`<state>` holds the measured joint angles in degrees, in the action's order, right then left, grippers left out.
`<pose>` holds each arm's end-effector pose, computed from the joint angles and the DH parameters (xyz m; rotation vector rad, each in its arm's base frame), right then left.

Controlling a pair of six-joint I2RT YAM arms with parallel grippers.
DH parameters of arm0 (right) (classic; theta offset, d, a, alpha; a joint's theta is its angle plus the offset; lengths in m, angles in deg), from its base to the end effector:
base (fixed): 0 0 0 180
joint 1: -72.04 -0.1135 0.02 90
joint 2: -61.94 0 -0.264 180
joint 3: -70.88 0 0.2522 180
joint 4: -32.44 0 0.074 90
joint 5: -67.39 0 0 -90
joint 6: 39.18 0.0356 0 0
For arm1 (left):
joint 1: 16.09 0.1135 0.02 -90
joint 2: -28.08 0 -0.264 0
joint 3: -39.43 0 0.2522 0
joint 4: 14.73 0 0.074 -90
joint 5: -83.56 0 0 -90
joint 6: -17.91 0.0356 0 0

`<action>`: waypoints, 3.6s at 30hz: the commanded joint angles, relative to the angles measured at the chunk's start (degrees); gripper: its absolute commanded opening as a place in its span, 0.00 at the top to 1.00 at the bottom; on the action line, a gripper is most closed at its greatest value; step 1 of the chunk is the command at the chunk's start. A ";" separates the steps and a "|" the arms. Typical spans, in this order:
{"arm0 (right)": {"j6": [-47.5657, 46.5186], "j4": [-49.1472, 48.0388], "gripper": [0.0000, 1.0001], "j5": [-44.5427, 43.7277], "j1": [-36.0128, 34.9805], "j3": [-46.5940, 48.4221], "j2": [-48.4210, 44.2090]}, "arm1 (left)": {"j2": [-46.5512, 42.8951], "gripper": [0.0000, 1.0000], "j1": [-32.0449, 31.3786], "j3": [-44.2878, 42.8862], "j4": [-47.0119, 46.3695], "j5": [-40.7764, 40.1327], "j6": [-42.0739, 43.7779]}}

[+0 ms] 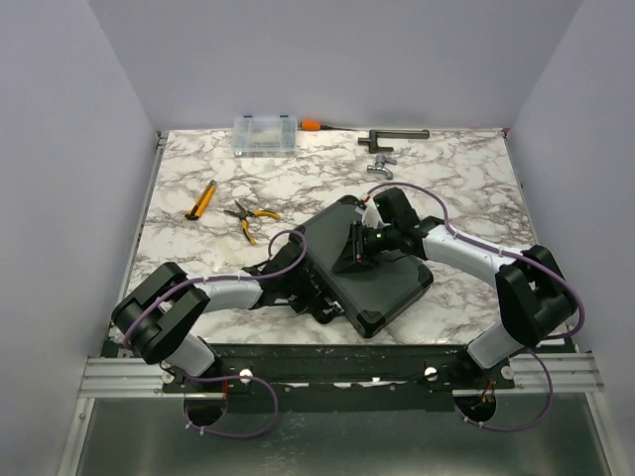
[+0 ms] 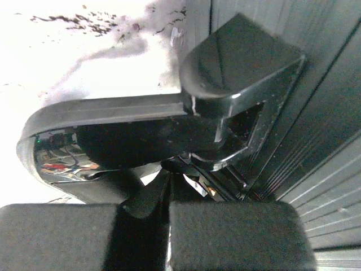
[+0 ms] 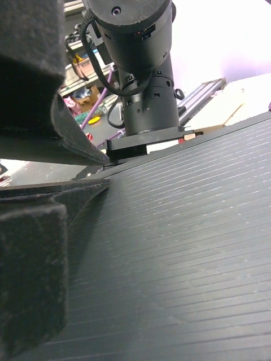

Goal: Pack up texas hold em set

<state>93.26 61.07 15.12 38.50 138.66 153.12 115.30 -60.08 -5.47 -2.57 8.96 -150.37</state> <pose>0.2545 0.1948 0.1968 -0.1077 2.7343 1.3074 0.1781 -0.1850 0.1192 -0.7354 2.8102 -1.0035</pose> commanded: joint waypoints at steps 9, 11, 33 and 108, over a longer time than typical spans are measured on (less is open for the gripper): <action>-6.92 18.49 0.71 -19.24 -0.50 1.23 -2.19 | -22.04 1.00 -0.57 7.22 15.21 -19.04 6.12; -7.91 19.42 0.67 -19.85 -0.45 3.85 -3.77 | -29.10 0.96 -0.60 7.03 19.70 -21.96 8.24; -6.69 13.14 0.25 -20.55 -0.56 9.66 -15.11 | -66.12 0.52 -0.14 -1.79 45.99 -30.86 27.11; -9.20 6.83 0.77 -16.57 -0.52 -1.47 7.58 | -12.48 0.81 7.61 -1.03 8.13 5.15 30.64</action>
<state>89.71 53.82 8.26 38.24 141.15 154.58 102.45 -52.17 -4.28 7.63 11.97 -120.82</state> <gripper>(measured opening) 0.225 0.189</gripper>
